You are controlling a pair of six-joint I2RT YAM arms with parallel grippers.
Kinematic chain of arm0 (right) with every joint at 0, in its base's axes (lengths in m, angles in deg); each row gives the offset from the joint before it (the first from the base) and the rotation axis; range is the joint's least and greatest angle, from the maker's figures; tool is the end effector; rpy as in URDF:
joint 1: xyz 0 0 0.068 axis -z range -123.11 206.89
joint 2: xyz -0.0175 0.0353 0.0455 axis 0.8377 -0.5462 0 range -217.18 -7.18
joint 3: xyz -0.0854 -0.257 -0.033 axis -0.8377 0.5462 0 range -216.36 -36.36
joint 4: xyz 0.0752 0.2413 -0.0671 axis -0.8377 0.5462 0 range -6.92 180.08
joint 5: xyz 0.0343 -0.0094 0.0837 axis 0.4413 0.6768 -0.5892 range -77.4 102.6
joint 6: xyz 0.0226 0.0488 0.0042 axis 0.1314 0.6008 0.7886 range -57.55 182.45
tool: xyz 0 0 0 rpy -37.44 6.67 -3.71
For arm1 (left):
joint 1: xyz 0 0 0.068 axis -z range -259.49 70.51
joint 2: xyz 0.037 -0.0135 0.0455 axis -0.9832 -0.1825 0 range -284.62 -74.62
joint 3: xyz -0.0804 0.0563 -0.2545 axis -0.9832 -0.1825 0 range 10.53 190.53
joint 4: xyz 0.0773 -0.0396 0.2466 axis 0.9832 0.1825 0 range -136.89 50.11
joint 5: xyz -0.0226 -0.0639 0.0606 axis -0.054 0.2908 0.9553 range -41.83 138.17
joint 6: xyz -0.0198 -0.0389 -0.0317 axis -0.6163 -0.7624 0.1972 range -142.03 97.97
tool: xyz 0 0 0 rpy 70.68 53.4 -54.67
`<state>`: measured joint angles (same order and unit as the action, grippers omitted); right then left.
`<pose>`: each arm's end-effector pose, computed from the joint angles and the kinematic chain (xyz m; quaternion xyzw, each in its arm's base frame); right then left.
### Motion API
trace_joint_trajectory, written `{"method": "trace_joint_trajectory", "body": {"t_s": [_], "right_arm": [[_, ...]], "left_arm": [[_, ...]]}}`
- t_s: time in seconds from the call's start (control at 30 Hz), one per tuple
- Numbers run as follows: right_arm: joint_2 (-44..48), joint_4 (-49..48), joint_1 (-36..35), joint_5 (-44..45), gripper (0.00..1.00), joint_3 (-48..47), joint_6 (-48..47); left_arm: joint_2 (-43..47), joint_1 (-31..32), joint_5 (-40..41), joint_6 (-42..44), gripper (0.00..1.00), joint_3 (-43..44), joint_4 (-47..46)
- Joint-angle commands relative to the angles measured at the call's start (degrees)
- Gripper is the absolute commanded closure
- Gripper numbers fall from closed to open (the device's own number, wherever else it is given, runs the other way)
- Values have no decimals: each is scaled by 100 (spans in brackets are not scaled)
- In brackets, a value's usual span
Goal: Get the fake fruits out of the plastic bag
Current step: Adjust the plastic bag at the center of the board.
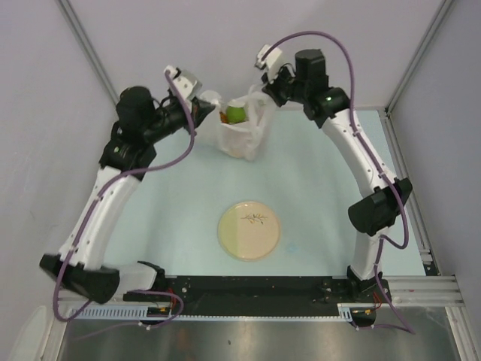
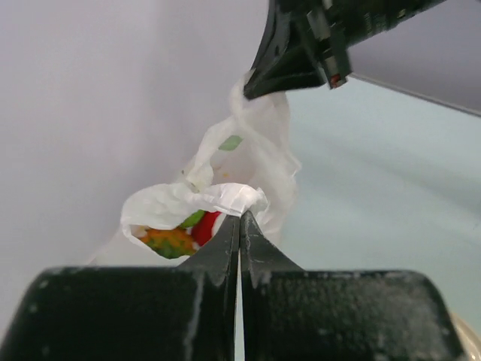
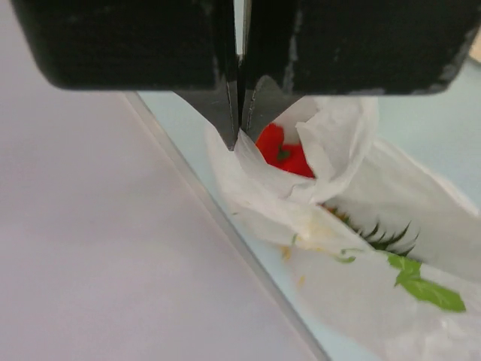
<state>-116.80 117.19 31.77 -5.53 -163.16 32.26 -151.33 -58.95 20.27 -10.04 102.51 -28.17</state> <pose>0.3830 0.1919 0.4605 -0.4514 0.6592 0.1004 0.5929 0.2612 -0.1156 0.4865 0.3565 0.6320 -0.2245 0.6504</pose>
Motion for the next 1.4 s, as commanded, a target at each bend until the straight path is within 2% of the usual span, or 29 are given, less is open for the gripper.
{"method": "trace_joint_trajectory", "body": {"t_s": [0.0,0.03,0.07,0.17,0.33,0.37,0.4,0.43,0.47,0.5,0.53,0.57,0.6,0.63,0.7,0.8,0.9,1.0,1.03,1.1,1.2,1.27,1.37], "right_arm": [[38,-800,-502,-147,100,743,136],[11,-905,-554,-95,100,919,154],[-58,-923,-642,-51,100,1242,163],[-234,-792,-783,46,100,1596,58],[-60,-957,-906,510,100,2080,-65],[-16,-976,-906,564,96,2142,-74],[63,-976,-924,661,87,2247,-118],[107,-907,-941,705,66,2265,-144],[160,-810,-968,714,52,2283,-197],[335,-740,-985,749,40,2344,-232],[493,-634,-1020,732,29,2397,-215],[651,-590,-1029,680,24,2441,-163],[1027,-529,-1030,505,18,2554,-101],[1205,-493,-1047,408,11,2616,65],[1565,-388,-1108,276,7,2713,224],[2146,-361,-1354,284,6,2933,514],[2428,-326,-1635,214,8,3153,804],[2358,-430,-1917,310,18,3512,945],[2297,-466,-1943,258,29,3592,1024],[2025,-580,-1961,48,39,3689,1340],[1585,-773,-1961,2,46,3680,1700],[1314,-888,-1952,90,47,3663,1789],[1032,-950,-1944,178,49,3470,1912]], "left_arm": [[1429,-14,460,838,100,-1233,429],[1596,-23,574,884,100,-1549,518],[1737,-75,706,902,100,-2248,536],[2124,-172,672,867,100,-3244,553],[2537,-322,865,936,100,-3714,878],[2616,-392,900,998,100,-3784,1001],[2678,-418,1022,1042,100,-3819,1054],[2792,-436,1050,1051,100,-3811,1116],[2854,-480,1032,1060,100,-3776,1255],[2941,-506,841,1008,82,-3750,1326],[3047,-541,647,999,72,-3680,1510],[3109,-594,480,981,63,-3635,1607],[3153,-621,357,937,45,-3592,1695],[3188,-638,164,893,38,-3478,1870],[3258,-682,31,744,27,-3337,2021],[3303,-709,-215,464,16,-3143,2171],[3250,-709,-549,-143,13,-3213,2048],[3189,-718,-909,-548,14,-3380,1898],[3162,-718,-980,-583,15,-3406,1977],[3109,-726,-1191,-618,17,-3407,2065],[3083,-718,-1639,-890,21,-3512,2040],[3083,-726,-1473,-1302,17,-3705,1811],[3048,-718,-1165,-1628,16,-3942,1504]]}}
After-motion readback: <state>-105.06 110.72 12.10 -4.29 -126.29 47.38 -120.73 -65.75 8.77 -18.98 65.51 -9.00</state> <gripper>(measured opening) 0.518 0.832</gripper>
